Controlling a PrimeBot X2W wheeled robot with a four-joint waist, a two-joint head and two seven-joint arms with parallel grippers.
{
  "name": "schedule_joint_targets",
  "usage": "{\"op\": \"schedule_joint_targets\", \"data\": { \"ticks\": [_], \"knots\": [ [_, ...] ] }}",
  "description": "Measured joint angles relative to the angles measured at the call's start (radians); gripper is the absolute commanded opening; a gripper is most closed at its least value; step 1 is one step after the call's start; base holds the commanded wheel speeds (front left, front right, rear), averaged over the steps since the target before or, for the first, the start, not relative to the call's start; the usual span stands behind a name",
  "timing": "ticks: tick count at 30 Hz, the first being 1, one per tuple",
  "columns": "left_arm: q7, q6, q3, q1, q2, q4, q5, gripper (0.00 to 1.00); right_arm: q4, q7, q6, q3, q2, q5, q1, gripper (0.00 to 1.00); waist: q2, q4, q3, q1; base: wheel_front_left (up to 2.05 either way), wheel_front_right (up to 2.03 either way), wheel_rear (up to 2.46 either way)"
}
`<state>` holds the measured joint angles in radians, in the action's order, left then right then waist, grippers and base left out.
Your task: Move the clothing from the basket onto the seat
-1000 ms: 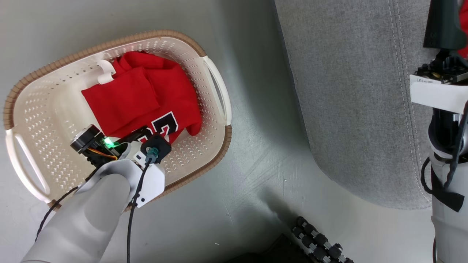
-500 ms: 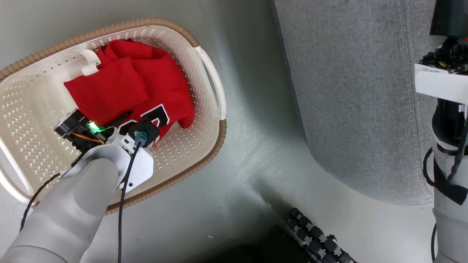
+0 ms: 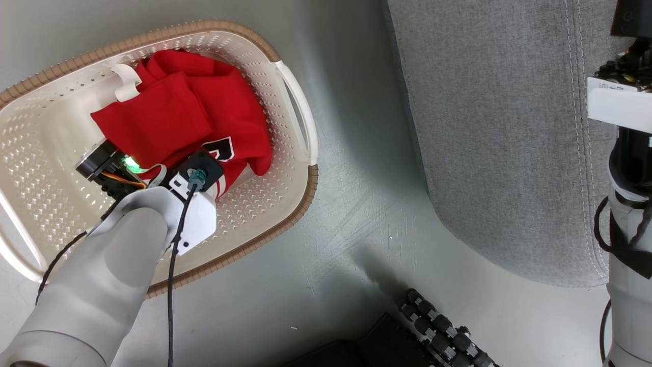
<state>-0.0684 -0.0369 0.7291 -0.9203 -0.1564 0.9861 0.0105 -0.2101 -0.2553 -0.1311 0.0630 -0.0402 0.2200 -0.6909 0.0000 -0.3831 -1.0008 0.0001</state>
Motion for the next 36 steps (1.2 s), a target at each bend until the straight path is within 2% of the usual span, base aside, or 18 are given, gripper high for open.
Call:
{"op": "schedule_joint_targets", "data": {
  "ticks": [19,29,36],
  "knots": [
    [-0.114,0.035,-0.040,-0.015,0.031,-0.016,0.049,0.00,0.029,0.000,0.000,0.008,0.000,-0.057,-0.012,1.00,0.0000,0.053,0.046,0.0000,0.00,0.00,0.00],
    [-0.155,0.036,-0.054,-0.008,0.059,-0.070,0.072,0.00,0.059,0.000,0.000,0.024,-0.001,-0.097,-0.008,1.00,0.0000,0.092,0.102,0.0000,0.00,0.00,0.00],
    [-0.172,0.038,-0.095,0.051,0.069,-0.126,0.137,0.00,0.069,0.000,0.000,0.050,-0.002,-0.119,0.003,1.00,0.0000,0.122,0.156,0.0000,0.00,0.00,0.00]
  ]
}}
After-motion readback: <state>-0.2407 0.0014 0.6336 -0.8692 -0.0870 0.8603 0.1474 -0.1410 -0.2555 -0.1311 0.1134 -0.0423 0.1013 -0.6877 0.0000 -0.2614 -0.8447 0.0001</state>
